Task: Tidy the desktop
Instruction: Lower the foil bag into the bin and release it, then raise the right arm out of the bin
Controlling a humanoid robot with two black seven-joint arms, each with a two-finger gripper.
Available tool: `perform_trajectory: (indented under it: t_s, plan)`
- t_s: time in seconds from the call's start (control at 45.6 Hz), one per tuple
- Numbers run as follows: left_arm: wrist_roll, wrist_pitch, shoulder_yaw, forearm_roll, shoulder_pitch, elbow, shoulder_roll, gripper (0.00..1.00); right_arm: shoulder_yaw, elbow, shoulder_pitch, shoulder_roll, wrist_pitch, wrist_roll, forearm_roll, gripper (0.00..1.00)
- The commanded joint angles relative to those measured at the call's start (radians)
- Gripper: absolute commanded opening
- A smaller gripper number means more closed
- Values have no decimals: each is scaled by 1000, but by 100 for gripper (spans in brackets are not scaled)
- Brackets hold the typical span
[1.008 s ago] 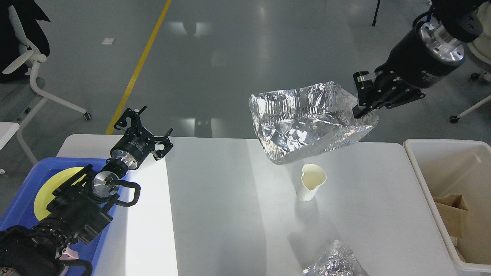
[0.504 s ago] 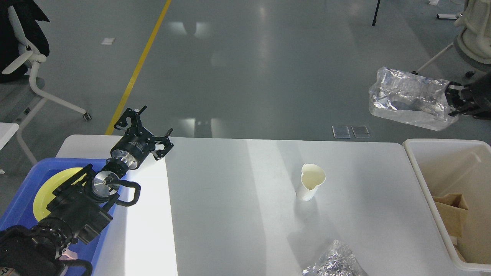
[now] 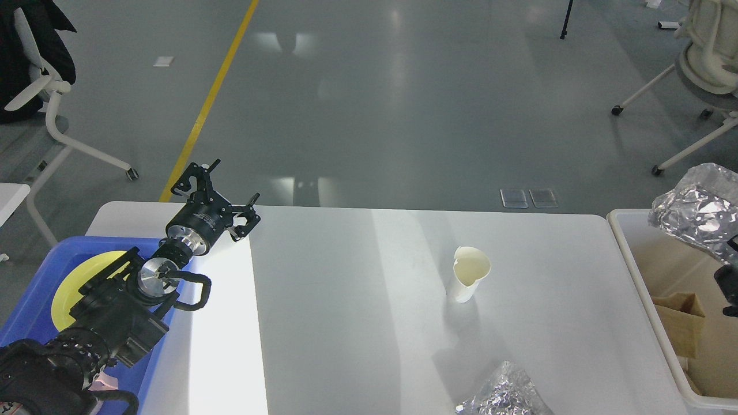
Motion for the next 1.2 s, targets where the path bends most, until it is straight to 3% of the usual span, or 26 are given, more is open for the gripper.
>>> perform_trajectory:
  t_s: [0.0,0.153,0.175,0.197,0.219,0.241,0.263,0.657,0.811,0.986,1.183]
  plan:
    - [0,0,0,1,0,0,0,99,-4,-3,-34,8,-47,-5,42,0]
    - [0,0,0,1,0,0,0,99,5,-3,-55,5,-46,-5,45,0]
    - [0,0,0,1,0,0,0,99,5,-3,-57,2,-40,-5,48,39]
    - [0,0,0,-1,0,2,0,99,4,-3,-58,2,-41,-3,52,99]
    - [-1,0,0,-1,0,2,-2,99,4,-3,-58,1,-43,-5,56,100]
    - [0,0,0,1,0,0,-2,99,5,-3,-60,1,-46,-3,59,94]
    - [0,0,0,1,0,0,-2,99,5,-3,-60,2,-46,-5,59,100]
    - [0,0,0,-1,0,0,-2,99,-7,-2,-42,14,-40,-8,57,100]
    - [0,0,0,-1,0,0,-2,99,-11,33,81,10,-21,-9,46,100]
    - [0,0,0,1,0,0,-2,99,-135,211,319,-62,64,-15,34,100]
    - [0,0,0,-1,0,0,0,99,-295,596,765,-124,333,-11,42,100]
